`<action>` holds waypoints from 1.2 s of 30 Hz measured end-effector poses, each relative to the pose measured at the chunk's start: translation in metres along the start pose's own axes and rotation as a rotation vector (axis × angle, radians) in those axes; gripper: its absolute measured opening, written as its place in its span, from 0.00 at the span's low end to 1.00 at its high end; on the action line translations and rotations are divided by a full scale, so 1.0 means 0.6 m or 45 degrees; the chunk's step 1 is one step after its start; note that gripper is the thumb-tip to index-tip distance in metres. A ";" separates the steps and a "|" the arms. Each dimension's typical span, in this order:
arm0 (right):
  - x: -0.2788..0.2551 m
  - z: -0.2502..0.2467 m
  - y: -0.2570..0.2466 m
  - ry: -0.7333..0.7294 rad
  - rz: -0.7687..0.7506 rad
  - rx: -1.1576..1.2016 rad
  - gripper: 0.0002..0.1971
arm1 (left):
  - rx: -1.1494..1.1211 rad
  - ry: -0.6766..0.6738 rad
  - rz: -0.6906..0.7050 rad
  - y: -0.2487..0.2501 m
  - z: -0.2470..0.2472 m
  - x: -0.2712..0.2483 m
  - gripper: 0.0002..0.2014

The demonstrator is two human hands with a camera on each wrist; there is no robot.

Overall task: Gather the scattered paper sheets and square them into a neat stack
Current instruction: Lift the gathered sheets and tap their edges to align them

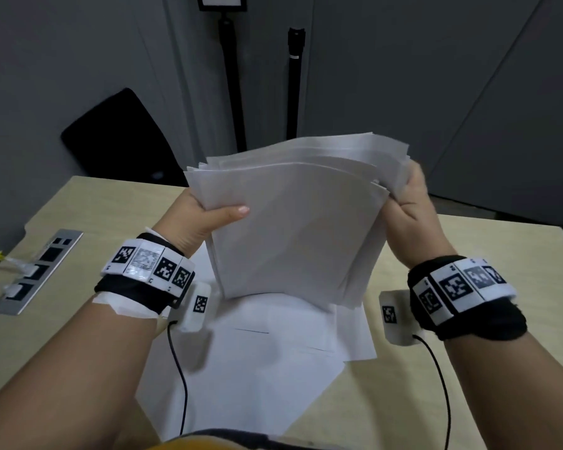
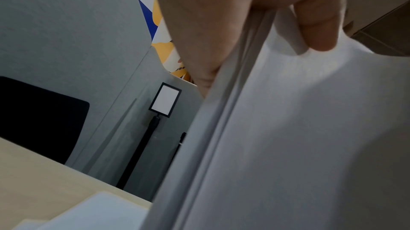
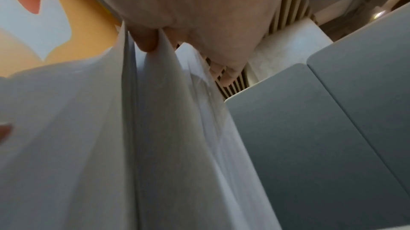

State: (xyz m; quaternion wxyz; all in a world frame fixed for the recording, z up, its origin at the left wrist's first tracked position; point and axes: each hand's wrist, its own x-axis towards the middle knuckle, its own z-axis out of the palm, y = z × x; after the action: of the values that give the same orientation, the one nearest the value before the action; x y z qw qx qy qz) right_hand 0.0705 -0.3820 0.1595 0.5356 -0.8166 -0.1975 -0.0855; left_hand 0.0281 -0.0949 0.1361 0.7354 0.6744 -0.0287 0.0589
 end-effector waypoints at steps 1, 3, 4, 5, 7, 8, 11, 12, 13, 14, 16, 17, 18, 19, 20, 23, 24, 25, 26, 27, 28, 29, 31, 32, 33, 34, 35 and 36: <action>-0.004 0.006 0.004 -0.022 0.018 0.019 0.15 | 0.000 0.013 -0.008 -0.001 0.000 0.000 0.29; -0.011 0.016 0.008 0.033 0.051 0.087 0.14 | -0.011 0.055 -0.020 -0.002 0.001 0.001 0.30; -0.013 0.019 0.012 0.102 0.053 0.153 0.15 | -0.014 0.082 -0.030 -0.002 0.001 0.000 0.30; -0.014 0.019 0.015 0.171 0.071 0.262 0.22 | -0.015 0.103 -0.036 -0.001 0.000 -0.001 0.27; -0.012 0.017 0.029 0.201 0.171 0.458 0.46 | -0.019 0.135 -0.041 0.000 -0.002 -0.004 0.22; -0.013 0.016 0.036 0.162 0.208 0.486 0.53 | -0.025 0.152 -0.050 0.000 -0.002 -0.006 0.21; -0.029 0.021 0.044 0.061 0.218 0.346 0.57 | -0.008 0.169 -0.069 -0.010 0.005 -0.011 0.19; -0.035 0.026 0.045 0.028 0.227 0.284 0.55 | 0.014 0.180 -0.084 -0.016 0.011 -0.012 0.18; -0.040 0.032 0.046 0.001 0.256 0.228 0.50 | 0.039 0.209 -0.106 -0.023 0.019 -0.013 0.17; -0.043 0.038 0.046 -0.028 0.272 0.167 0.43 | 0.071 0.259 -0.131 -0.027 0.029 -0.014 0.14; -0.043 0.048 0.043 -0.012 0.242 0.015 0.30 | 0.147 0.380 -0.147 -0.029 0.047 -0.015 0.07; -0.042 0.050 0.040 0.031 0.217 -0.024 0.25 | 0.167 0.427 -0.130 -0.026 0.053 -0.014 0.05; -0.040 0.050 0.038 0.087 0.202 -0.006 0.21 | 0.166 0.462 -0.103 -0.019 0.057 -0.014 0.05; -0.039 0.048 0.035 0.143 0.189 0.037 0.19 | 0.143 0.488 -0.065 -0.013 0.058 -0.013 0.05; -0.038 0.044 0.032 0.203 0.172 0.085 0.19 | 0.114 0.502 -0.017 -0.004 0.057 -0.013 0.06; -0.031 0.030 0.017 0.324 0.097 0.131 0.25 | 0.069 0.515 0.135 0.020 0.050 -0.011 0.13; -0.028 0.028 0.010 0.334 0.066 0.122 0.28 | 0.077 0.520 0.170 0.030 0.050 -0.010 0.12; -0.025 0.027 0.002 0.340 0.027 0.102 0.31 | 0.096 0.526 0.198 0.040 0.052 -0.009 0.09; -0.022 0.027 -0.005 0.349 -0.020 0.077 0.34 | 0.116 0.539 0.212 0.048 0.055 -0.007 0.07; -0.019 0.027 -0.012 0.361 -0.073 0.052 0.36 | 0.129 0.559 0.214 0.057 0.058 -0.004 0.06; -0.017 0.028 -0.017 0.374 -0.134 0.021 0.37 | 0.140 0.579 0.213 0.064 0.061 -0.002 0.08; -0.015 0.030 -0.022 0.386 -0.197 -0.020 0.37 | 0.164 0.599 0.218 0.069 0.064 0.001 0.10; -0.008 0.032 -0.033 0.378 -0.292 -0.147 0.34 | 0.246 0.641 0.238 0.074 0.072 0.005 0.10; -0.005 0.033 -0.039 0.348 -0.309 -0.224 0.33 | 0.279 0.659 0.252 0.075 0.078 0.006 0.09; -0.003 0.034 -0.045 0.303 -0.302 -0.302 0.31 | 0.295 0.669 0.270 0.076 0.082 0.007 0.07; -0.002 0.034 -0.049 0.250 -0.284 -0.390 0.29 | 0.302 0.677 0.285 0.075 0.086 0.009 0.06; 0.000 0.035 -0.050 0.199 -0.267 -0.486 0.28 | 0.305 0.678 0.303 0.075 0.088 0.009 0.07; 0.002 0.035 -0.051 0.162 -0.253 -0.574 0.26 | 0.308 0.679 0.316 0.076 0.090 0.009 0.08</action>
State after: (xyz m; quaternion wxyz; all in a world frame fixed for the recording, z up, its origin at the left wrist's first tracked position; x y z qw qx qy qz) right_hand 0.0573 -0.3522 0.1769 0.3405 -0.8849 -0.2185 -0.2307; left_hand 0.0300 -0.1446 0.1867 0.6186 0.7092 0.0904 0.3260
